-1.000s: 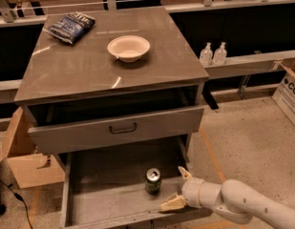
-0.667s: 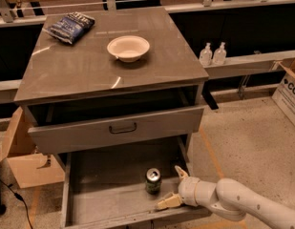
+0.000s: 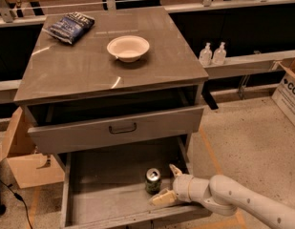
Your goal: Pick green can from middle drawer and place on counter
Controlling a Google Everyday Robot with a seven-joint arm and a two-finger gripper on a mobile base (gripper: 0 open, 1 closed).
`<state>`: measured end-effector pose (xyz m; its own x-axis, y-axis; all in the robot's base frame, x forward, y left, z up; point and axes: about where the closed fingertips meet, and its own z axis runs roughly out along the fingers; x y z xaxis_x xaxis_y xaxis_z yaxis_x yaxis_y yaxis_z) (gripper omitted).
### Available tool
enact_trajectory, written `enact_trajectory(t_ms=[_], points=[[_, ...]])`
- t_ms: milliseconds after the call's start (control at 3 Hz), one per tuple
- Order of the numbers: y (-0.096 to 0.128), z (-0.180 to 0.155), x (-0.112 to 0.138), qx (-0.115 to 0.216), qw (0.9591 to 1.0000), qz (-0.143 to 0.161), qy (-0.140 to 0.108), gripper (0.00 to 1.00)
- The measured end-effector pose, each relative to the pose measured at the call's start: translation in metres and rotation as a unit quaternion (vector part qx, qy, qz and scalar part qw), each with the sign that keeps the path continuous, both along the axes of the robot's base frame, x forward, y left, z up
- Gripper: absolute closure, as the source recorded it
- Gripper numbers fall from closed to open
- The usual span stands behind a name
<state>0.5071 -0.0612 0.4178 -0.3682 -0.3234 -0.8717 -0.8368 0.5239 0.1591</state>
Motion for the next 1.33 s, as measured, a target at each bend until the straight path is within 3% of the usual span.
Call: enact_trajectory(t_ms=[333, 667, 1000, 1333], points=[[0.007, -0.002, 0.003, 0.005, 0.9998, 0.005, 0.021, 0.00], [0.023, -0.003, 0.001, 0.018, 0.9991, 0.021, 0.033, 0.08], [0.040, -0.001, 0.001, 0.035, 0.9981, 0.041, 0.031, 0.22], [0.053, 0.005, 0.001, 0.045, 0.9971, 0.058, 0.020, 0.46]])
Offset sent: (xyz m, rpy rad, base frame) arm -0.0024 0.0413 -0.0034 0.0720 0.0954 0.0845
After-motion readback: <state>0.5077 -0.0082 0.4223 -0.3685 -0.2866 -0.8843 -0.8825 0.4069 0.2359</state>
